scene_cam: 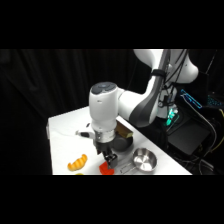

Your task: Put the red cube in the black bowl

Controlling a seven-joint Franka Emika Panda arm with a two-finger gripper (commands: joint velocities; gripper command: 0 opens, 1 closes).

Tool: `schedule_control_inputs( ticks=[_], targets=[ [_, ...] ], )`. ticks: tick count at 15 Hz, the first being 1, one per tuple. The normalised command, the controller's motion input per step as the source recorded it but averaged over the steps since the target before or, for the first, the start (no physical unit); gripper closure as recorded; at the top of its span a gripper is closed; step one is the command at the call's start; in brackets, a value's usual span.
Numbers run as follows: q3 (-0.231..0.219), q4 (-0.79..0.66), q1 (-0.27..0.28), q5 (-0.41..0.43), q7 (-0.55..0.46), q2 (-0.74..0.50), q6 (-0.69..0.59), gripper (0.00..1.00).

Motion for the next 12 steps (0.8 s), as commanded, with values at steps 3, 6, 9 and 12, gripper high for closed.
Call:
schedule_control_inputs(
  ticks=[3,6,9,12],
  targets=[
    [-0.106,0.18,0.122,-0.092,0.17,0.2,0.15,0.0],
    [-0.088,0.14,0.143,-0.072,0.17,0.17,0.14,0.0],
    [-0.091,0.11,0.134,-0.062,0.16,0.16,0.14,0.0],
    [-0.088,0.11,0.107,-0.042,0.12,0.15,0.17,0.0]
  ],
)
